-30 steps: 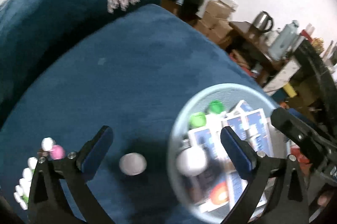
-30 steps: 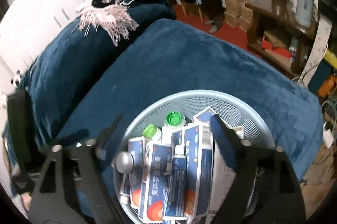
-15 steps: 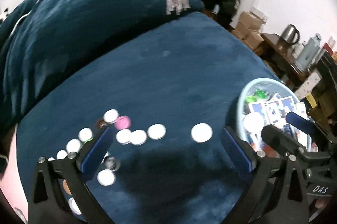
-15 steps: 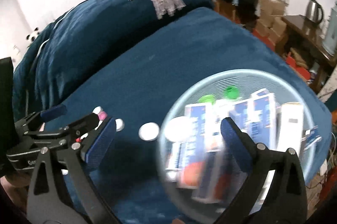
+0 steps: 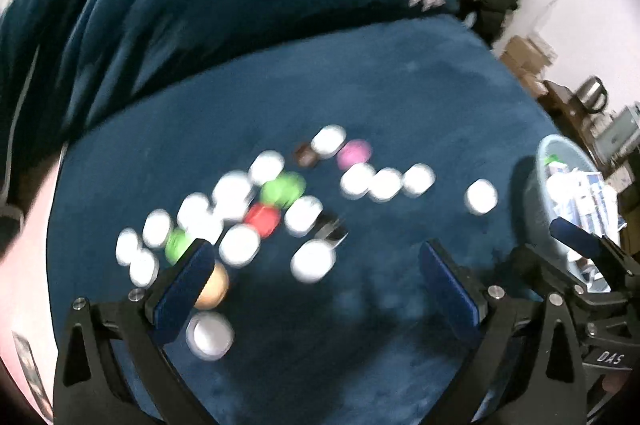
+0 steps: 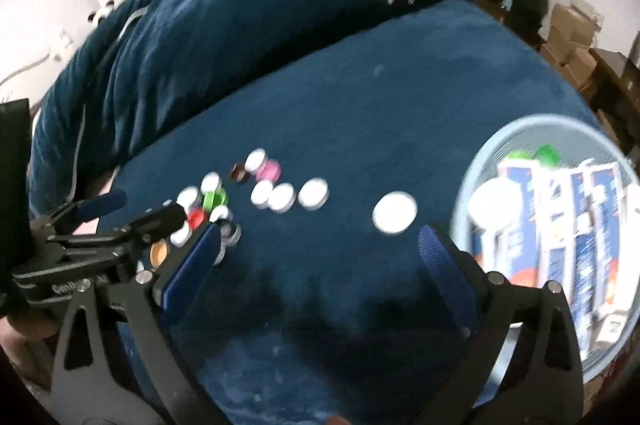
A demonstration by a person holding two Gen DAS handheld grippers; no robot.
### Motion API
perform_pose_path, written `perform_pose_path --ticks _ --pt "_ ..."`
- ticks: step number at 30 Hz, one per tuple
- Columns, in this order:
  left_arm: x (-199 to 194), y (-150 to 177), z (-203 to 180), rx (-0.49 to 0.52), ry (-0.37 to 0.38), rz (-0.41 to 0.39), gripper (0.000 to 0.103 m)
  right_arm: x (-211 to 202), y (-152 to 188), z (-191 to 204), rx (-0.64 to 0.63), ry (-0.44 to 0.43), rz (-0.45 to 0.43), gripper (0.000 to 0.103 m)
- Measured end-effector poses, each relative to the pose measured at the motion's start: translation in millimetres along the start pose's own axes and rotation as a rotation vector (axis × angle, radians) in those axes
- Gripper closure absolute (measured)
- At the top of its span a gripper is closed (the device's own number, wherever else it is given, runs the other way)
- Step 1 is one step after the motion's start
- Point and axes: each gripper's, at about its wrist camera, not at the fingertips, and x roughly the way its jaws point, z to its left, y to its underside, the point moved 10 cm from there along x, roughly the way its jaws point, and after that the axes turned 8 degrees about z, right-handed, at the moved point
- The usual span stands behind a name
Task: Organize objects
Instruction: 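Move both open grippers back from the basket to the caps, then grasp a clear-rimmed white cap with the left gripper while the right gripper grasps a white cap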
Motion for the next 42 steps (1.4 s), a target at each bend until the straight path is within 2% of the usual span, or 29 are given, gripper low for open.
perform_pose_path --ticks 3,8,13,18,22,23,25,27,30,34,38,42 --pt "18 23 27 -0.08 0.0 0.065 0.001 27 20 12 -0.013 0.028 0.05 0.003" --pt "26 38 40 -0.09 -0.014 0.085 0.001 65 32 -6 0.084 0.171 0.078 0.003" --pt "27 43 45 -0.103 -0.005 0.085 0.001 85 21 -48 0.261 0.334 0.014 0.003" --pt "25 45 41 -0.097 0.016 0.076 0.001 96 2 -73 0.302 0.435 -0.026 0.004" --pt "29 46 42 -0.093 0.008 0.09 0.001 108 -8 -81 0.327 0.408 -0.009 0.006" --pt "29 47 43 -0.093 0.004 0.091 0.001 112 -9 -80 0.328 0.391 -0.008 0.011" --pt "31 48 47 -0.099 -0.004 0.092 0.001 111 -8 -81 0.326 0.338 -0.012 0.027" --pt "32 51 51 -0.116 -0.012 0.091 0.001 106 -6 -80 0.298 0.282 -0.022 0.062" --pt "31 60 62 -0.156 -0.033 0.083 0.001 100 2 -70 0.262 0.159 -0.005 0.062" --pt "28 79 82 -0.24 -0.053 0.066 0.001 85 20 -52 0.204 0.044 0.011 0.062" --pt "28 100 98 -0.31 -0.07 0.058 0.001 75 48 -23 0.079 0.014 0.049 0.062" --pt "36 103 100 -0.31 -0.065 0.059 0.005 79 73 4 -0.067 0.064 0.072 0.062"
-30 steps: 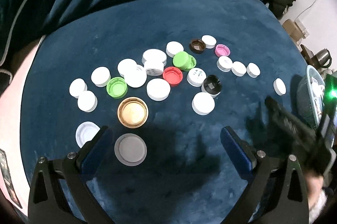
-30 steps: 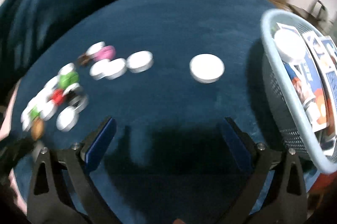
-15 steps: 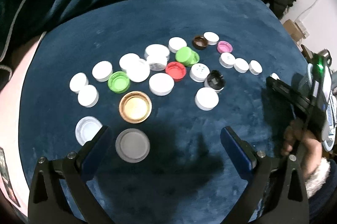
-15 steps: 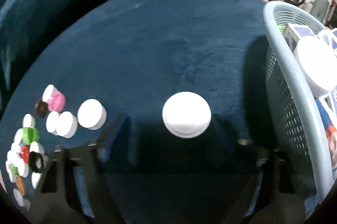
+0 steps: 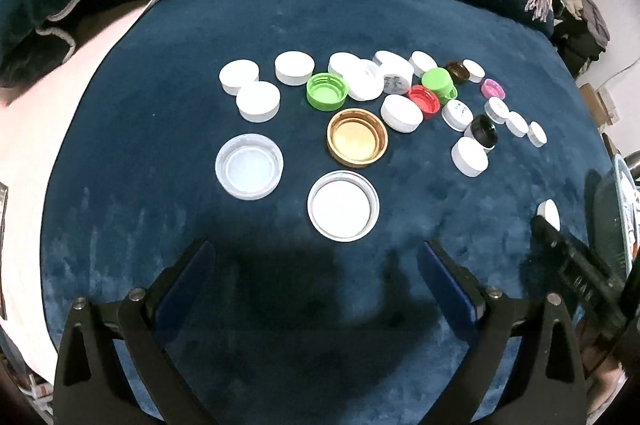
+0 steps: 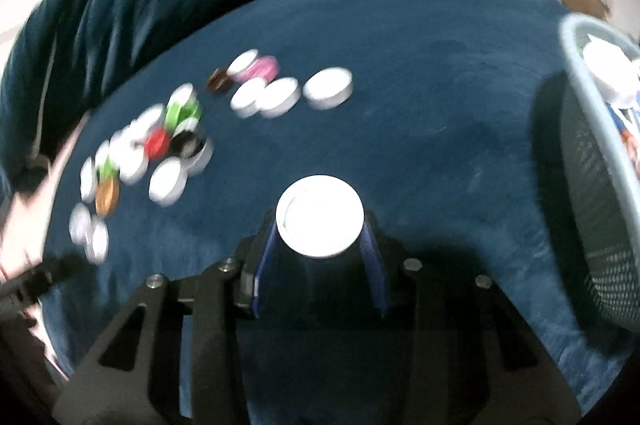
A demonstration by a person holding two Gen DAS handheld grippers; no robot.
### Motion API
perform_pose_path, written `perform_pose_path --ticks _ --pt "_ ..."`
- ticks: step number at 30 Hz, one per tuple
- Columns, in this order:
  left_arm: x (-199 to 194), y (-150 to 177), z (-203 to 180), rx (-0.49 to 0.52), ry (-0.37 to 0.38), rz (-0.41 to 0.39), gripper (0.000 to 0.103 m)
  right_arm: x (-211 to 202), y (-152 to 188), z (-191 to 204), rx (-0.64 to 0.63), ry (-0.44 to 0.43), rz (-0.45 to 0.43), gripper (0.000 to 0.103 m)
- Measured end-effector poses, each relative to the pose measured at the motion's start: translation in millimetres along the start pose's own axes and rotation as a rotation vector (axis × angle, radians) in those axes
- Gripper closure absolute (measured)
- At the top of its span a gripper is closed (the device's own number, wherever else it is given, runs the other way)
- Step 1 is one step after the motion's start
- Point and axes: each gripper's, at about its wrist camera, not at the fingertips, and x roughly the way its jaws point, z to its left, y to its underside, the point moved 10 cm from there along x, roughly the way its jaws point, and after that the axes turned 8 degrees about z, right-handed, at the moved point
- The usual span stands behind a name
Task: Organize objects
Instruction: 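Grasp a clear-rimmed white cap with the left gripper while the right gripper grasps a white cap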
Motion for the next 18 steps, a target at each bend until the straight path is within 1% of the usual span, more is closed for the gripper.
perform_pose_path --ticks 3,4,6,7,9,10,11,15,18 --pt "6 -7 -4 0.004 0.015 -0.013 0.007 3 4 3 -0.037 0.039 -0.001 0.06" --pt "10 -9 -6 0.006 0.017 -0.013 0.008 6 -4 -1 -0.039 0.044 0.001 0.06" --pt "20 -11 -8 0.018 0.012 0.0 0.015 8 -4 -2 -0.039 0.044 0.01 0.06" --pt "24 -12 -8 0.027 0.001 0.009 0.02 9 -5 -2 -0.042 0.043 0.014 0.06" --pt "28 -13 -7 0.044 -0.024 0.011 0.041 9 -5 -3 -0.052 0.037 0.021 0.06" --pt "26 -14 -8 0.05 -0.026 0.007 0.059 9 -5 -3 -0.051 0.032 0.023 0.06" --pt "24 -14 -9 0.055 -0.024 0.004 0.062 8 -6 -3 -0.047 0.031 0.023 0.062" --pt "14 -11 -14 0.072 -0.012 -0.003 0.062 3 -6 -4 -0.027 0.009 0.018 0.062" --pt "4 -12 -26 0.098 -0.001 -0.016 0.062 -2 -8 2 -0.021 -0.006 0.013 0.062"
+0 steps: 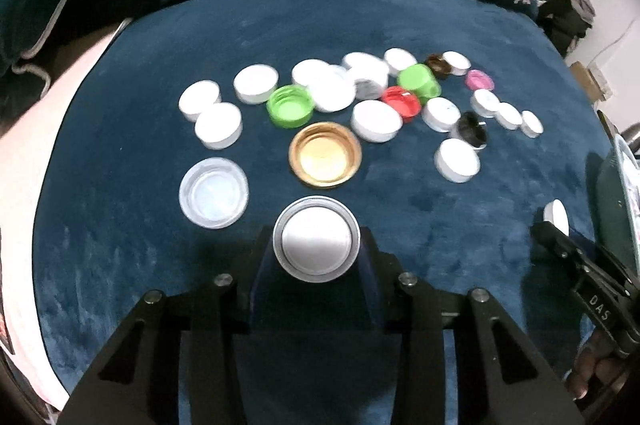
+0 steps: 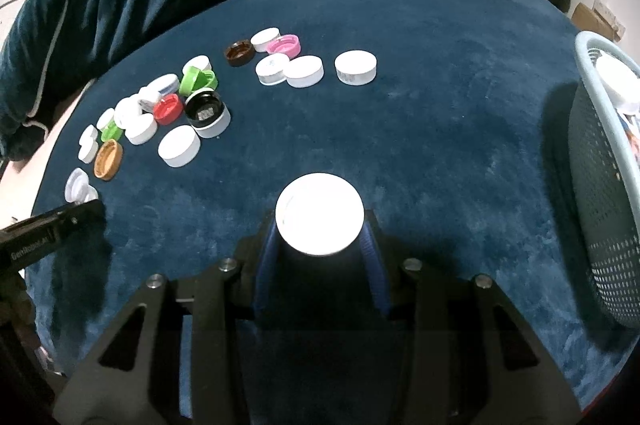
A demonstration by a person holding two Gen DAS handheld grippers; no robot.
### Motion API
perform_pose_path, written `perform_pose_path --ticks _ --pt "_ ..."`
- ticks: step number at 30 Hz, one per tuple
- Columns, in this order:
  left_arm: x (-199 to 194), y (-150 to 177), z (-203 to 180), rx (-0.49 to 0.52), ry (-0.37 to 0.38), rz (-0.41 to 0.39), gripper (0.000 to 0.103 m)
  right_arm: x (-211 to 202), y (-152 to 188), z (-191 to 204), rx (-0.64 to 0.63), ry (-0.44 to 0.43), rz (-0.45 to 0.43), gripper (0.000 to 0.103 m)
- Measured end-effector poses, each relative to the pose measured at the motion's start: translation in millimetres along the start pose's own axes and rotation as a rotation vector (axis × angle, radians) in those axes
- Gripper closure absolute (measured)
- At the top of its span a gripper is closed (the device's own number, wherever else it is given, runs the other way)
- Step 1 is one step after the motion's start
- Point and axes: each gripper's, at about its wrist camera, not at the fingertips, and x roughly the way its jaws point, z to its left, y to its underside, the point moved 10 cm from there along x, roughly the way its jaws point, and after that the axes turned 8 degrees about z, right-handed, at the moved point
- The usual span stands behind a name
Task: Organize objects
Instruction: 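Grasp a clear-rimmed white cap with the left gripper while the right gripper grasps a white cap, then carry both caps over the blue basket and open both grippers to drop them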
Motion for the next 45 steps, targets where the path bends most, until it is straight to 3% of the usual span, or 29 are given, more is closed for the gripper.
perform_pose_path --ticks 13,17,21,29,36,41,42,44,45 --pt "-38 -15 -65 0.121 0.046 -0.077 0.062 -49 -19 -2 0.011 -0.01 -0.1 0.062" --pt "-56 -28 -111 0.219 0.113 -0.111 0.062 -72 -23 -21 0.04 0.006 -0.143 0.062" --pt "-74 -40 -177 0.342 0.21 -0.124 0.062 -104 -29 -59 0.114 0.03 -0.199 0.062" --pt "-97 -60 -302 0.569 0.304 -0.149 0.062 -148 -38 -152 0.303 0.096 -0.275 0.062" --pt "-88 -71 -411 0.647 0.419 -0.074 0.062 -159 -66 -226 0.464 0.114 -0.262 0.062" --pt "-63 -72 -456 0.64 0.466 0.016 0.061 -152 -82 -257 0.555 0.077 -0.242 0.062" --pt "-58 -72 -461 0.637 0.472 0.035 0.058 -151 -83 -261 0.565 0.057 -0.243 0.06" --pt "-49 -72 -462 0.627 0.45 0.063 0.014 -148 -85 -265 0.582 -0.006 -0.24 0.057" --pt "-48 -74 -458 0.621 0.441 0.049 0.007 -149 -83 -266 0.593 -0.017 -0.239 0.047"
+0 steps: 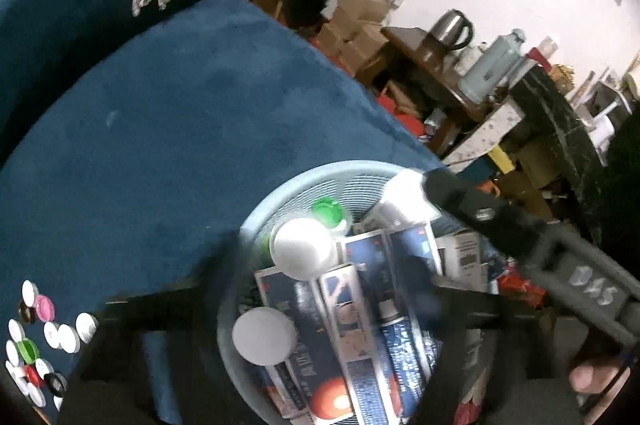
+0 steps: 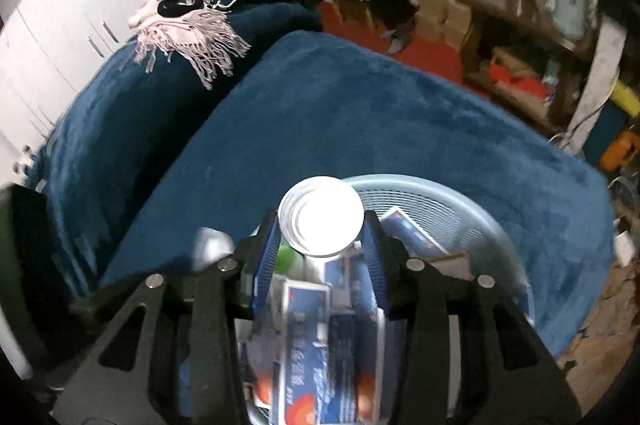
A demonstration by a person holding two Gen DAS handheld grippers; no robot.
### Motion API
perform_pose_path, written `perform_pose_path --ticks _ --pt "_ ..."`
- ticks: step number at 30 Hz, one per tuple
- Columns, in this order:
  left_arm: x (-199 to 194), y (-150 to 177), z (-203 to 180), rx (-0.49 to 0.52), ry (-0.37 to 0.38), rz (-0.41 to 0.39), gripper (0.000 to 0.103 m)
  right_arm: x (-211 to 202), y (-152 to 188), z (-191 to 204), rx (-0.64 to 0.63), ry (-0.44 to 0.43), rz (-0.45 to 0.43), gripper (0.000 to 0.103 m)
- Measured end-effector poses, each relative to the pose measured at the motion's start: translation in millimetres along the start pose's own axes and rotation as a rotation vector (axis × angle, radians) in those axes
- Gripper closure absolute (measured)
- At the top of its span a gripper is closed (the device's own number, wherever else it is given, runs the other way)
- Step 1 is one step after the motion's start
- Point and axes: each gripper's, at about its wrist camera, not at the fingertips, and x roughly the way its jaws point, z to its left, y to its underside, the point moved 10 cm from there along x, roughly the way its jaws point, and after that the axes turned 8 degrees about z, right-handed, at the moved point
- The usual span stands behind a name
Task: Organize objects
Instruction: 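Carry both caps over the blue basket and open both grippers to drop them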
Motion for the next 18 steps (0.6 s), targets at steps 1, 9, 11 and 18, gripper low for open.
perform_pose_path --ticks 1,9,11,18 --pt "-2 4 3 0.001 -0.011 -0.017 0.004 -3 0 -4 0.013 0.01 -0.013 0.042" --pt "-43 32 61 -0.041 -0.214 -0.077 0.001 -18 16 0 -0.066 0.087 -0.087 0.011" --pt "-53 40 72 -0.056 -0.229 -0.09 0.001 -20 22 9 -0.108 0.1 -0.098 0.009" --pt "-89 75 119 -0.137 -0.281 -0.125 0.001 -16 50 48 -0.239 0.092 -0.091 0.007"
